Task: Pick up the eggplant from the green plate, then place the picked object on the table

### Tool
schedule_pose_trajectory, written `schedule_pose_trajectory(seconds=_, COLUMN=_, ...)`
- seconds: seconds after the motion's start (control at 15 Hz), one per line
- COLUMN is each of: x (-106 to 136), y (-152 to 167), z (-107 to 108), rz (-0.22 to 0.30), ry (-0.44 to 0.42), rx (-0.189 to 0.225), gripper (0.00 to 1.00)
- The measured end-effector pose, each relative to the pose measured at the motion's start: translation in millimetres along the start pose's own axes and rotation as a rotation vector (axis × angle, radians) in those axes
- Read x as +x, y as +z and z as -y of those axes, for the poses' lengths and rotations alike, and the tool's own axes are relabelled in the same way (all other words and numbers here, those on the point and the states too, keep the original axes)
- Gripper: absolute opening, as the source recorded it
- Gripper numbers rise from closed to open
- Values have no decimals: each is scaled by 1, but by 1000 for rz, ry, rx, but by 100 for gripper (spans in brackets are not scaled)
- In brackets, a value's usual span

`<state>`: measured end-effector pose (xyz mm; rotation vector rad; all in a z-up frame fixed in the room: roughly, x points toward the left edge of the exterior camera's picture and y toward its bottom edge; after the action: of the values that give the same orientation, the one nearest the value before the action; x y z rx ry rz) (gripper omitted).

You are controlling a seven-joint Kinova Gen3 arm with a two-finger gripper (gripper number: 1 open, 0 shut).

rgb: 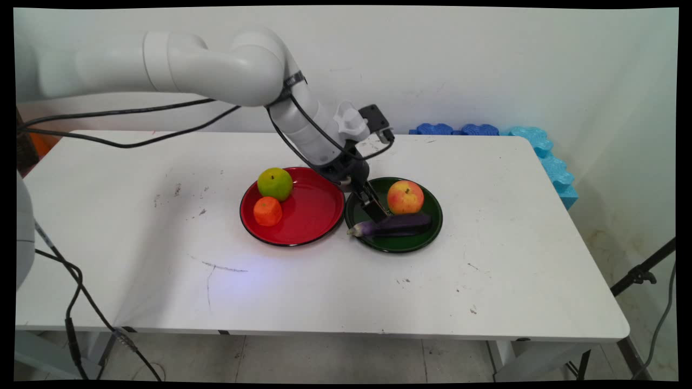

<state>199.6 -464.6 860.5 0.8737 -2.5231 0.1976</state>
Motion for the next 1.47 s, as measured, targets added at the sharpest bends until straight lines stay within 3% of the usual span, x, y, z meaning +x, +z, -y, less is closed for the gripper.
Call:
schedule_pose_trajectory(seconds=1.0, x=1, y=42, z=-3, rz=10, ry=-11, rx=-11, gripper=100)
schedule_pose_trajectory(seconds=1.07, x=1, y=44, z=-3, rz=11, ry=-10, rx=-13, gripper=0)
schedule_pose_trajectory(seconds=1.47, x=1, y=51, z=-3, rz=17, ry=-3, rx=-18, gripper=0)
